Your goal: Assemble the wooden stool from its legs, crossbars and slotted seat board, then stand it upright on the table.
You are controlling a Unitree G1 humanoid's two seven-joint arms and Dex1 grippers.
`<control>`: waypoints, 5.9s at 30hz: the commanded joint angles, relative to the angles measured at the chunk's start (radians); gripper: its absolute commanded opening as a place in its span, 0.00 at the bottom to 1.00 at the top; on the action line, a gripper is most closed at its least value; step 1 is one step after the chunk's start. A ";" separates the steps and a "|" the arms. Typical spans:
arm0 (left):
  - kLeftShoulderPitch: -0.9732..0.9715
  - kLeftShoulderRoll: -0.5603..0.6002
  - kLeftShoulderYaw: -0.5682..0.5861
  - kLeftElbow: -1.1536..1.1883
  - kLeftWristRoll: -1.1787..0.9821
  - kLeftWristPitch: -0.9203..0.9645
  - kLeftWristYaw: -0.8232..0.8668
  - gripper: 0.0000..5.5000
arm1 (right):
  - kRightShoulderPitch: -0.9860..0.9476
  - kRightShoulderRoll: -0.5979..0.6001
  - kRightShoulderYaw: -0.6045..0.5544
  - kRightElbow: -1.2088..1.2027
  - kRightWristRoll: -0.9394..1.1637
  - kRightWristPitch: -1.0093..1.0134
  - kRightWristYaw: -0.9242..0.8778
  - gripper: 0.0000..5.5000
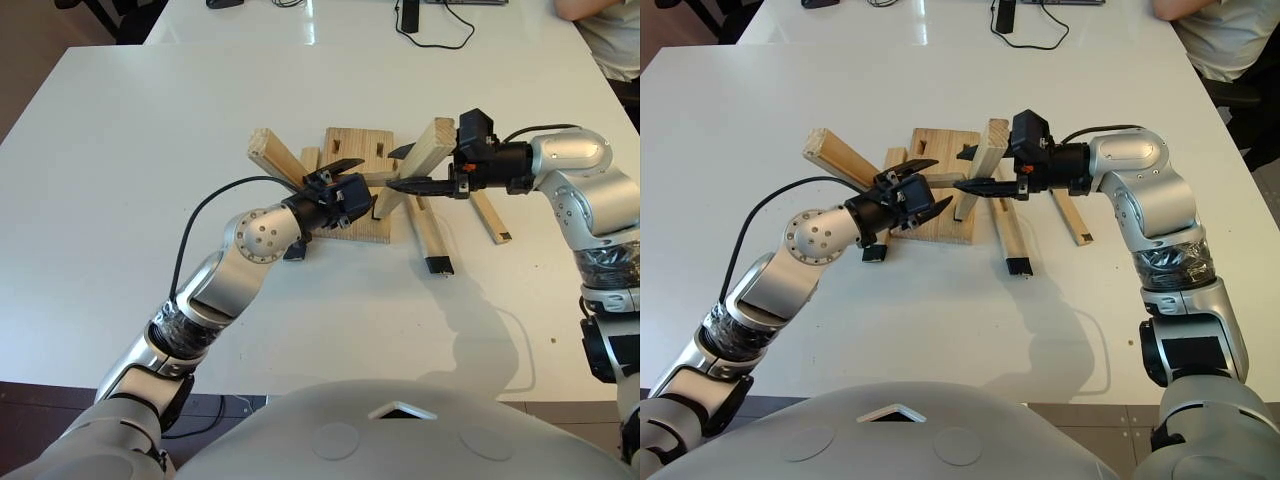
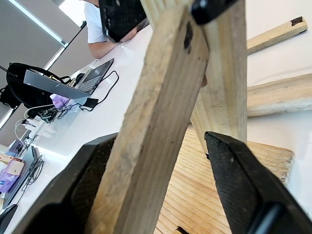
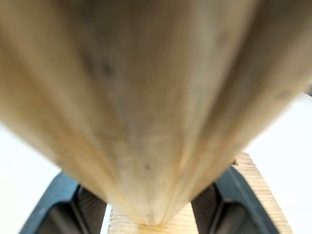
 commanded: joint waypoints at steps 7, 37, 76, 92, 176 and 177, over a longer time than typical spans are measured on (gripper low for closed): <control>-0.013 -0.001 -0.054 0.176 0.027 -0.035 -0.099 0.35 | 0.019 0.007 0.060 0.002 -0.066 -0.016 0.030 0.37; 0.077 0.007 0.027 0.036 -0.046 0.025 -0.161 0.34 | 0.036 0.023 0.021 -0.070 0.008 0.082 0.031 0.37; -0.022 -0.153 0.047 0.061 -0.024 -0.057 -0.111 0.42 | -0.015 0.113 0.142 -0.040 -0.113 0.163 -0.047 0.37; -0.057 -0.106 0.269 -0.158 -0.143 0.106 -0.132 0.42 | -0.049 0.029 0.117 0.141 -0.172 0.076 -0.007 0.37; 0.135 -0.257 0.871 0.228 -0.857 -0.103 0.192 0.74 | -0.240 -0.018 -0.368 0.031 0.154 0.122 -0.072 0.65; 0.129 -0.253 0.888 0.223 -0.873 -0.099 0.196 0.74 | -0.253 -0.014 -0.390 -0.017 0.209 0.167 -0.093 0.65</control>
